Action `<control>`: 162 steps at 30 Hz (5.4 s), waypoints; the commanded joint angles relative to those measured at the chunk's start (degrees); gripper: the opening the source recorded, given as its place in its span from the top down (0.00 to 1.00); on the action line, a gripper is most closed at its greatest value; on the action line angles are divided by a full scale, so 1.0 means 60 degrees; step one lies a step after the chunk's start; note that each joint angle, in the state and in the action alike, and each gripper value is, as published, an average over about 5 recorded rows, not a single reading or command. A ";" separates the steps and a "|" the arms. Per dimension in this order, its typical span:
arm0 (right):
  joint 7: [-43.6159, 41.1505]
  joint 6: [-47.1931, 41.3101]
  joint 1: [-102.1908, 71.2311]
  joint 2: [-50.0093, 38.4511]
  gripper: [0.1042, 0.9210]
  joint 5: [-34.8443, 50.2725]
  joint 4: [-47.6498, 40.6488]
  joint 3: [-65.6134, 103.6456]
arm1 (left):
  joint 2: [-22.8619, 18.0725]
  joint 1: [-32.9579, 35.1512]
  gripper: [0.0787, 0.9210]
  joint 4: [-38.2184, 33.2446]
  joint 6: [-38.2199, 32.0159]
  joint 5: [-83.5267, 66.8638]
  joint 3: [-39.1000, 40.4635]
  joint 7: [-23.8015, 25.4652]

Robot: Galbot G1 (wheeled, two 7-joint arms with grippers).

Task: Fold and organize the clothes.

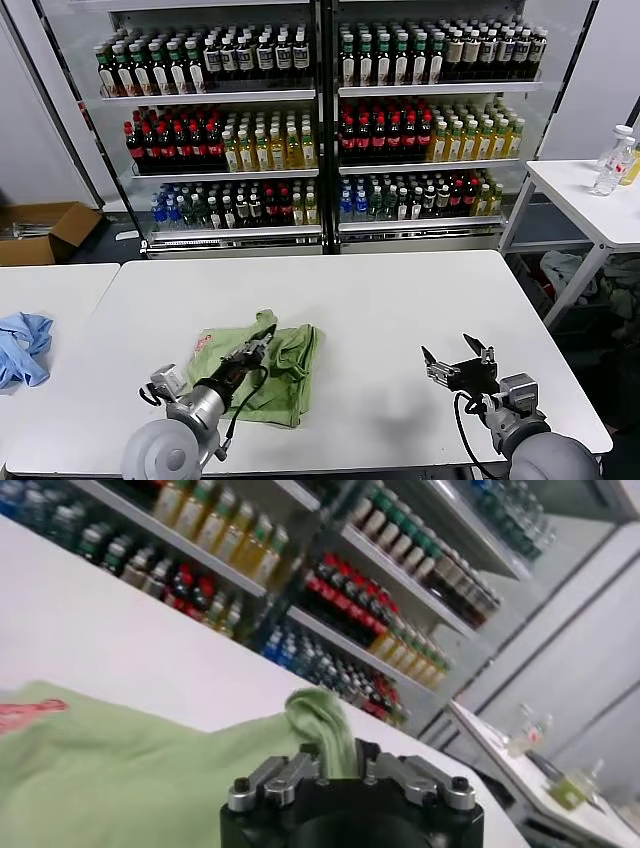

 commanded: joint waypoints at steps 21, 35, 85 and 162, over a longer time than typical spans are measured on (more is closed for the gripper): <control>-0.0109 0.0150 -0.0067 0.0135 0.12 -0.0145 -0.0151 0.0026 | 0.0747 0.0537 0.12 0.2532 -0.0014 0.1812 -0.2350 0.1667; -0.0048 0.0146 -0.0452 0.0257 0.12 -0.0208 0.0144 0.0231 | 0.0583 0.0131 0.51 0.2919 0.0066 -0.1203 -0.2683 0.1968; -0.0163 0.0335 -0.1373 0.1257 0.12 -0.0384 0.1461 0.1286 | -0.1175 -0.2154 0.97 0.2278 -0.0756 0.4217 0.3817 -0.0755; -0.0451 0.1928 0.2348 0.1117 0.80 -0.1482 -0.1439 -0.2128 | 0.0258 0.1838 0.12 -0.0219 -0.4509 0.5641 0.0030 -0.1004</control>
